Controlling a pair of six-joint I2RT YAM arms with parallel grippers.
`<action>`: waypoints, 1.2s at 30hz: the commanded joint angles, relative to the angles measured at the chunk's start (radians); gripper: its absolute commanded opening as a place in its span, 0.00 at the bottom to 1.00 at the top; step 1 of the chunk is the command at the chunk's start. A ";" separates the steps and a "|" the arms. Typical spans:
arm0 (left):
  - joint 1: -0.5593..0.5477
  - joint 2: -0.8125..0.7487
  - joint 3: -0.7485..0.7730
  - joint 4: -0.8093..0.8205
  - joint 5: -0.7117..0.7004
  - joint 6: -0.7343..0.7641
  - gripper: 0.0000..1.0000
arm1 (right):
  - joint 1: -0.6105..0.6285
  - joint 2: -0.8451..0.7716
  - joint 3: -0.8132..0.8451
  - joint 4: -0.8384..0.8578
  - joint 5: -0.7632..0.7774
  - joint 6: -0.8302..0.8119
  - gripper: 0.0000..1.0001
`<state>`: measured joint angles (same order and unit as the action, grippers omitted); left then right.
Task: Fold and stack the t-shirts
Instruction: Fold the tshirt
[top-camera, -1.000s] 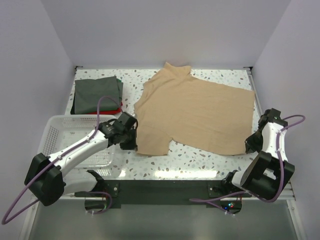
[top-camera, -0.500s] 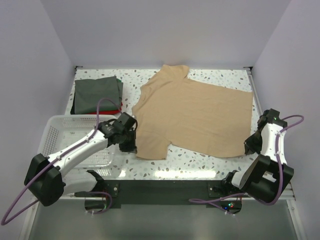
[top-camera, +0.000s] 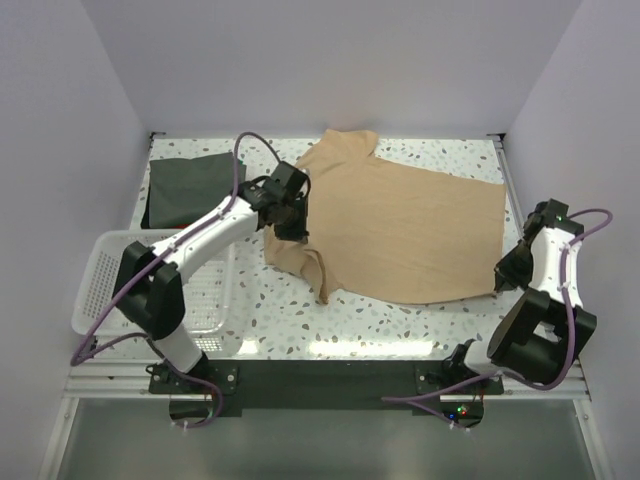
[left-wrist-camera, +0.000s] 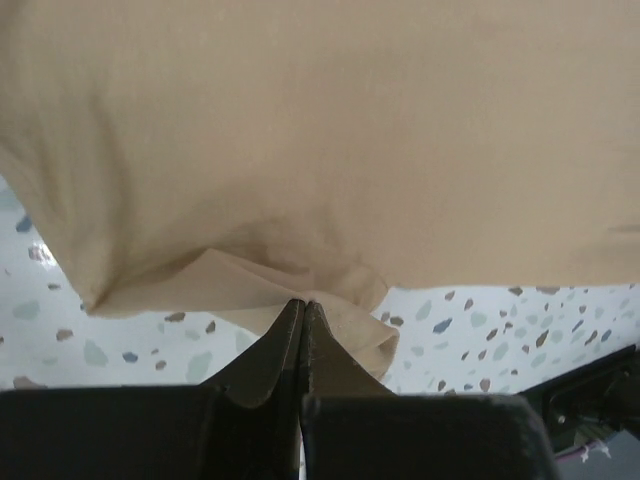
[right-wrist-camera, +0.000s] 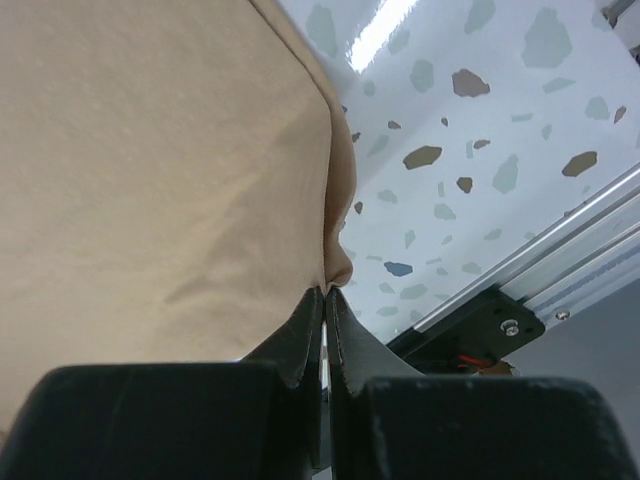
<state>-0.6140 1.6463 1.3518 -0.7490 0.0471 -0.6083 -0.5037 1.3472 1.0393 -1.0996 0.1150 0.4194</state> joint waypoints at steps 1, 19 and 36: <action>0.042 0.075 0.136 0.017 -0.007 0.090 0.00 | 0.004 0.052 0.086 0.010 -0.008 -0.033 0.00; 0.155 0.434 0.678 0.005 0.122 0.209 0.00 | 0.004 0.276 0.261 0.055 -0.040 -0.022 0.00; 0.207 0.438 0.731 0.074 0.178 0.249 0.00 | 0.004 0.276 0.306 0.052 0.000 -0.002 0.00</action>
<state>-0.4191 2.0869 2.0369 -0.7300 0.1967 -0.3916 -0.5037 1.6390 1.3140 -1.0576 0.0887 0.4076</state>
